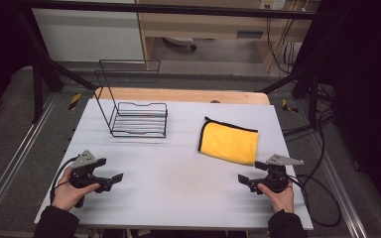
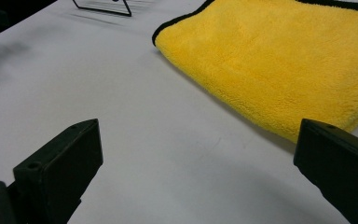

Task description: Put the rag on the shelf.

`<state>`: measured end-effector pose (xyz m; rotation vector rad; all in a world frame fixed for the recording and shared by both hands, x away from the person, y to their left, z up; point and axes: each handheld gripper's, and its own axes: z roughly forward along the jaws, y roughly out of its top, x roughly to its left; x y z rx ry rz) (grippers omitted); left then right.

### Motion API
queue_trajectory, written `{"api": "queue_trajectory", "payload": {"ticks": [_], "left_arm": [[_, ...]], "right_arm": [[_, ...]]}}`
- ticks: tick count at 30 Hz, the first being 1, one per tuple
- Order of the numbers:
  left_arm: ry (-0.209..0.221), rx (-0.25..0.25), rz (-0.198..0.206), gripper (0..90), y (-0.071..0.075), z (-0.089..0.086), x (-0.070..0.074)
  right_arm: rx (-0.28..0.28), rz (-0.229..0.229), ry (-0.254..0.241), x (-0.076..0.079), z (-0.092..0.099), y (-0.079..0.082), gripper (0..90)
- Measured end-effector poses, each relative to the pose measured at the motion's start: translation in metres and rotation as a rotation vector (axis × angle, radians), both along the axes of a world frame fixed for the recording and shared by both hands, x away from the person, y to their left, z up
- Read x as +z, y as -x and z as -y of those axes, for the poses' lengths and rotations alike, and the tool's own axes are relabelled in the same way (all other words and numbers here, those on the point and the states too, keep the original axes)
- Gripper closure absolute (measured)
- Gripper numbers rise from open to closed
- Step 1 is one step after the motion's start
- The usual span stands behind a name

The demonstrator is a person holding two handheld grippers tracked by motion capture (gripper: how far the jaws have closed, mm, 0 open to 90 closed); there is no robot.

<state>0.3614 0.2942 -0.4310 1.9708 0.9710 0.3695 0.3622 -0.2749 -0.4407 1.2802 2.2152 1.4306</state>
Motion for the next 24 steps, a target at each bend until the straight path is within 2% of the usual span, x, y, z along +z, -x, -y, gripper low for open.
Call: {"api": "queue_trajectory", "payload": {"ticks": [10, 24], "left_arm": [[-0.005, -0.003, -0.007, 7.2, 0.001, 0.001, -0.002], [-0.011, 0.001, -0.015, 7.2, 0.001, 0.0, -0.005]], "right_arm": [[-0.002, 0.007, 0.019, -0.001, -0.002, 0.0, 1.7], [0.011, 0.013, 0.051, -0.001, -0.019, -0.004, 0.9]]}}
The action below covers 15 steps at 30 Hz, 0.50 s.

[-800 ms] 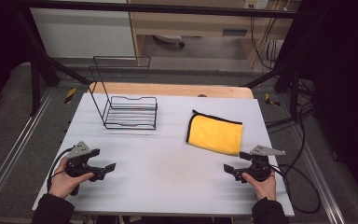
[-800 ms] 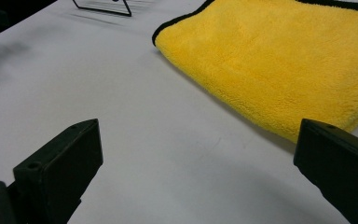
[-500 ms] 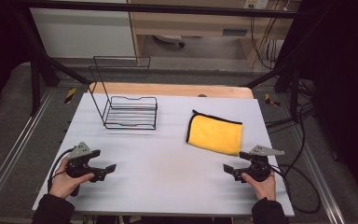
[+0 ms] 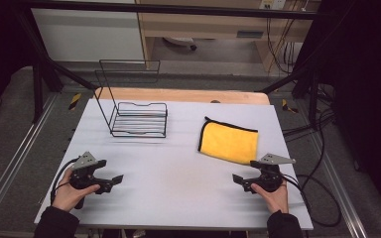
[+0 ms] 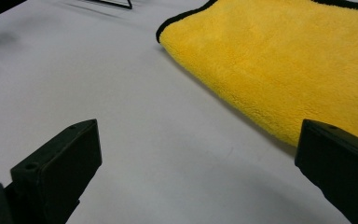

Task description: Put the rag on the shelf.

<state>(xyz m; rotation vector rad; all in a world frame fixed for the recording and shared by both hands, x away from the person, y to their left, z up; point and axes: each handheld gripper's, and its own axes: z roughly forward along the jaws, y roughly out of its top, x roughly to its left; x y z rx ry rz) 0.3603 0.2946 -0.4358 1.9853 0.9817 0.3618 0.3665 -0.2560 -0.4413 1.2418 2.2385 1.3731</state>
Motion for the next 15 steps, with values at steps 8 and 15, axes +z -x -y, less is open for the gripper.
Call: {"api": "queue_trajectory", "payload": {"ticks": [8, 15], "left_arm": [[0.0, -0.001, -0.006, 7.1, -0.001, 0.001, -0.002], [0.006, 0.004, -0.004, 7.1, -0.001, 0.001, -0.001]], "right_arm": [[0.022, 0.008, 0.021, 0.001, -0.018, -0.005, 0.7], [0.017, 0.029, 0.059, 0.004, -0.037, -0.012, 1.2]]}}
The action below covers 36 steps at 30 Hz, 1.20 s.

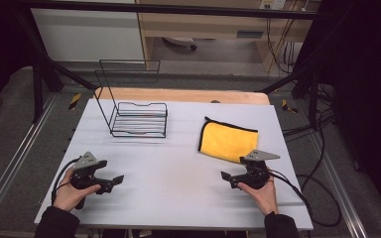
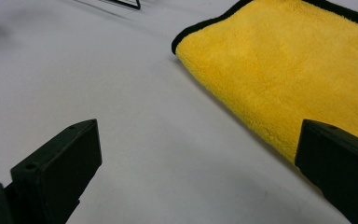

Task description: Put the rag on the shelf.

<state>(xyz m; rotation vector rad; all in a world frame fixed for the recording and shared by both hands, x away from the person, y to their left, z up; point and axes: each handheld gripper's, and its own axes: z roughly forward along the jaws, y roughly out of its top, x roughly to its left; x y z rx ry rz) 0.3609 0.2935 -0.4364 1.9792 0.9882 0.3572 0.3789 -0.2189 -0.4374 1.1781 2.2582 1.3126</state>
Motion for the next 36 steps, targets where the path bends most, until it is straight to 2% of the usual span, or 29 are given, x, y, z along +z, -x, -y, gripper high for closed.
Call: {"api": "queue_trajectory", "payload": {"ticks": [5, 6, 11, 20, 22, 23, 27, 29, 32, 33, 36], "left_arm": [[0.002, 0.001, 0.004, 7.1, 0.0, -0.001, 0.001], [0.001, 0.002, 0.004, 7.1, 0.0, -0.001, 0.001], [-0.001, -0.002, 0.006, 7.1, 0.0, -0.001, 0.002], [0.0, 0.0, 0.004, 7.1, 0.0, -0.001, 0.001], [0.0, 0.002, 0.004, 7.2, 0.0, -0.002, 0.001], [-0.001, 0.002, 0.004, 7.2, 0.0, -0.002, 0.001], [0.0, 0.004, 0.006, 7.2, 0.0, -0.003, 0.001], [0.0, 0.004, 0.006, 7.2, 0.0, -0.003, 0.001], [0.001, 0.003, 0.005, 7.2, 0.0, -0.002, 0.001], [0.002, 0.003, 0.005, 7.2, 0.0, -0.002, 0.001], [0.003, 0.001, 0.006, 7.2, 0.0, -0.002, 0.002]], "right_arm": [[0.002, 0.017, 0.031, 0.004, -0.014, -0.006, 2.4], [0.009, 0.027, 0.05, 0.006, -0.02, -0.01, 3.5], [0.014, 0.031, 0.089, 0.007, -0.032, -0.02, 7.4], [0.039, 0.024, 0.127, 0.006, -0.062, -0.053, 22.5], [0.038, 0.024, 0.141, 0.006, -0.07, -0.063, 28.1], [0.038, 0.024, 0.141, 0.006, -0.07, -0.063, 28.1], [0.046, 0.014, 0.165, 0.002, -0.08, -0.075, 37.7], [0.058, 0.012, 0.192, -0.001, -0.088, -0.08, 46.5], [0.06, 0.013, 0.207, -0.004, -0.091, -0.083, 50.6], [0.054, 0.013, 0.228, -0.007, -0.092, -0.086, 55.9], [0.048, 0.025, 0.239, -0.008, -0.091, -0.089, 59.0]]}}
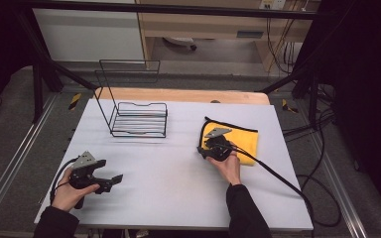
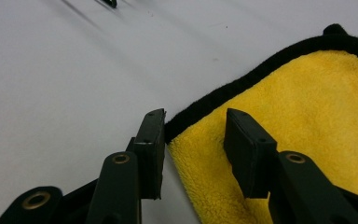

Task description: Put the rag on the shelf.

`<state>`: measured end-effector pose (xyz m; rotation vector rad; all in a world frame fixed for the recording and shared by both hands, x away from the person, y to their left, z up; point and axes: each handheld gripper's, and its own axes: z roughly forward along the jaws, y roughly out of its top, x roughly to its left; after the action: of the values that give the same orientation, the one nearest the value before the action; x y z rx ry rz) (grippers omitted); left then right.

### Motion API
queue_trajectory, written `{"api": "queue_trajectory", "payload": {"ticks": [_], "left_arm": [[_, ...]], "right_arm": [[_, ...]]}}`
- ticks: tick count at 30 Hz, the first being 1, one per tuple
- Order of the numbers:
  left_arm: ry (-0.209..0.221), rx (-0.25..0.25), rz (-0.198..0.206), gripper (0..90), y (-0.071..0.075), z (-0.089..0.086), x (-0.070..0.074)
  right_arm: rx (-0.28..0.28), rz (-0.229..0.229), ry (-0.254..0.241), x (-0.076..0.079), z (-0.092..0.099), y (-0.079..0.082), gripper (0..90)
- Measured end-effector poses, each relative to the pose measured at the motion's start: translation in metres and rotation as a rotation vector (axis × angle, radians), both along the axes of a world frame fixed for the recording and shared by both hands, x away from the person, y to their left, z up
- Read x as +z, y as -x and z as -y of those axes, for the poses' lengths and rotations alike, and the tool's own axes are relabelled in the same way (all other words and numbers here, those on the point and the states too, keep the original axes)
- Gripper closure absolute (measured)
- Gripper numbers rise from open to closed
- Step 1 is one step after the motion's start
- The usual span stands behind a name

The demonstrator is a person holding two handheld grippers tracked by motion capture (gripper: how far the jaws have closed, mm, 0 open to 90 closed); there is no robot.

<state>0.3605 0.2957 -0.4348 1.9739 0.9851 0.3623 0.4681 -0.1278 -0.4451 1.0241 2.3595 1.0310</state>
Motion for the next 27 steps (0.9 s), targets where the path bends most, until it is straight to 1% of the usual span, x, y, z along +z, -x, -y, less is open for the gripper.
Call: {"api": "queue_trajectory", "payload": {"ticks": [1, 3, 4, 5, 6, 9, 10, 11, 12, 13, 16, 17, 19, 23, 26, 27], "left_arm": [[0.0, 0.0, 0.0, 7.2, 0.0, 0.0, 0.0], [0.0, 0.001, -0.001, 7.2, 0.0, 0.0, 0.0], [-0.001, 0.002, -0.001, 7.2, 0.0, 0.0, 0.0], [0.0, 0.003, 0.0, 7.2, 0.0, 0.0, 0.0], [0.0, 0.003, -0.001, 7.3, 0.0, 0.0, 0.0], [0.002, 0.002, -0.002, 7.3, 0.0, 0.0, 0.0], [0.002, 0.001, -0.001, 7.3, 0.0, 0.001, 0.0], [0.002, 0.002, -0.001, 7.3, 0.0, 0.001, 0.0], [0.001, 0.001, 0.0, 7.3, 0.0, 0.0, 0.0], [0.0, 0.002, 0.0, 7.3, 0.0, 0.0, 0.0], [0.001, 0.002, 0.0, 7.4, 0.0, 0.0, 0.0], [0.002, 0.002, 0.0, 7.4, 0.0, 0.0, 0.0], [0.001, 0.002, 0.0, 7.4, 0.0, 0.0, 0.0], [0.004, 0.006, 0.001, 7.5, 0.0, -0.001, 0.001], [0.001, 0.005, 0.001, 7.5, 0.0, -0.001, 0.001], [0.0, 0.005, 0.001, 7.5, 0.0, -0.001, 0.001]], "right_arm": [[0.0, 0.0, 0.0, 0.0, 0.0, 0.0, 59.0], [0.01, -0.001, 0.013, -0.001, 0.0, -0.002, 59.6], [0.025, 0.005, 0.029, -0.002, 0.001, -0.002, 61.0], [0.025, 0.005, 0.029, -0.002, 0.001, -0.002, 61.0], [0.031, 0.021, 0.046, -0.003, 0.001, -0.002, 64.7], [0.029, 0.044, 0.072, -0.004, 0.001, -0.001, 71.2], [0.029, 0.044, 0.072, -0.004, 0.001, -0.001, 71.2], [0.026, 0.048, 0.074, -0.004, 0.001, -0.001, 74.8], [0.026, 0.048, 0.074, -0.004, 0.001, -0.001, 74.8], [0.023, 0.048, 0.077, -0.004, 0.001, -0.001, 76.7], [0.011, 0.044, 0.071, -0.003, 0.001, -0.001, 81.0], [-0.004, 0.034, 0.061, -0.002, 0.001, -0.001, 82.5], [-0.006, 0.032, 0.056, -0.002, 0.001, -0.001, 82.9], [0.001, 0.037, 0.046, 0.005, 0.003, 0.002, 83.7], [0.018, 0.032, 0.045, 0.012, 0.005, 0.007, 83.8], [0.033, 0.029, 0.046, 0.016, 0.006, 0.012, 83.9]]}}
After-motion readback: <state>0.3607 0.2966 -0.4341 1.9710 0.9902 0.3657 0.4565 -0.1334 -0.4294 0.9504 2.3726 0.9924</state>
